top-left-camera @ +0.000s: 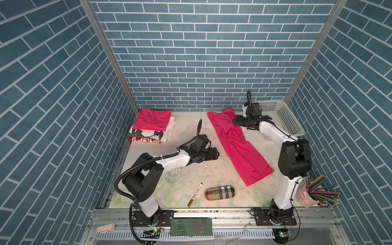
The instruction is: Fold and stack the t-shirts
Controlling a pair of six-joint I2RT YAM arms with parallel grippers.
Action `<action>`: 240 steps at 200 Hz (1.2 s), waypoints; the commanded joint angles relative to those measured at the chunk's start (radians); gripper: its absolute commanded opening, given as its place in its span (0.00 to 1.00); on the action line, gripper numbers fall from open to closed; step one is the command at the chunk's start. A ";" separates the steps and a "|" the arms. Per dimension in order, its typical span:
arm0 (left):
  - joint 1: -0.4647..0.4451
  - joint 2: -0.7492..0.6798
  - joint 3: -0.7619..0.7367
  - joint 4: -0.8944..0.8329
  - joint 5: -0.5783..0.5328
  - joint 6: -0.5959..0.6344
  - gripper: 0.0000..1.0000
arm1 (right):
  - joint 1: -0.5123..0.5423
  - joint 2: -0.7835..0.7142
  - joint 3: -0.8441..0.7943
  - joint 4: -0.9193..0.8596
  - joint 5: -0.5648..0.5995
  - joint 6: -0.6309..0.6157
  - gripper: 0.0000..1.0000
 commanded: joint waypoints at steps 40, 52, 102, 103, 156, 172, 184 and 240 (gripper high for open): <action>-0.089 0.218 0.209 0.096 0.029 -0.039 0.86 | -0.212 -0.340 -0.403 0.090 -0.064 0.070 0.93; -0.104 0.266 0.258 0.068 0.023 -0.030 0.82 | -0.232 -0.387 -0.440 0.104 -0.067 0.069 0.93; -0.121 0.402 0.370 -0.037 -0.059 0.019 0.66 | -0.261 -0.493 -0.523 0.148 -0.122 0.101 0.94; -0.121 0.404 0.371 -0.038 -0.060 0.020 0.65 | -0.261 -0.494 -0.525 0.150 -0.123 0.101 0.93; -0.086 0.398 0.340 -0.133 -0.118 0.139 0.00 | -0.262 -0.528 -0.571 0.160 -0.182 0.110 0.93; -0.039 0.371 0.296 -0.141 -0.105 0.182 0.00 | -0.259 -0.534 -0.590 0.177 -0.206 0.121 0.94; -0.005 0.351 0.274 -0.161 -0.109 0.217 0.00 | -0.249 -0.534 -0.599 0.182 -0.207 0.130 0.94; 0.127 0.308 0.312 -0.301 -0.156 0.389 0.00 | -0.091 -0.520 -0.646 0.167 -0.183 0.154 0.95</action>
